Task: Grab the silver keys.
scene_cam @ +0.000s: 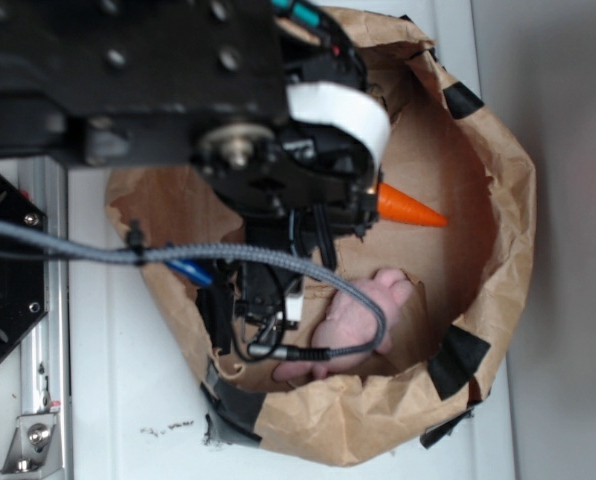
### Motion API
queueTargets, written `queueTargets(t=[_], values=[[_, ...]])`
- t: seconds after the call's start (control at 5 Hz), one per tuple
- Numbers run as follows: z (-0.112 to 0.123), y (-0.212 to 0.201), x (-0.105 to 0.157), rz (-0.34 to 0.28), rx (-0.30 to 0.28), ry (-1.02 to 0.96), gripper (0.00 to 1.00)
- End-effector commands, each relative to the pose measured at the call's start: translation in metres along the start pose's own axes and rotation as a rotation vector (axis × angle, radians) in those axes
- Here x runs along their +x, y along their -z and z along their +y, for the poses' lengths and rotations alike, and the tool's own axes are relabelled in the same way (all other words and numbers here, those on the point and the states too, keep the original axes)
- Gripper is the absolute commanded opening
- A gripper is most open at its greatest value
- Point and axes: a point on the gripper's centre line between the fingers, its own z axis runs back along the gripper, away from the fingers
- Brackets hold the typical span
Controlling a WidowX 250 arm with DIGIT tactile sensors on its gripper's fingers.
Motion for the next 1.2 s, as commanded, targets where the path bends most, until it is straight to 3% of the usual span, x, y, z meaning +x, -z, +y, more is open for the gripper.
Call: queueTargets(t=[0.0,0.4,0.6,0.8,1.0], values=[[-0.015,0.029,0.01,-0.017,-0.013,0.097,1.0],[-0.017,0.029,0.008,-0.034,0.008,0.136,1.0],[-0.003,0.019,0.011,-0.065,0.012,0.104,1.0],[0.012,0.015,0.01,-0.089,-0.028,0.124,1.0],[0.025,0.012,0.007,-0.099,0.002,0.109,1.0]])
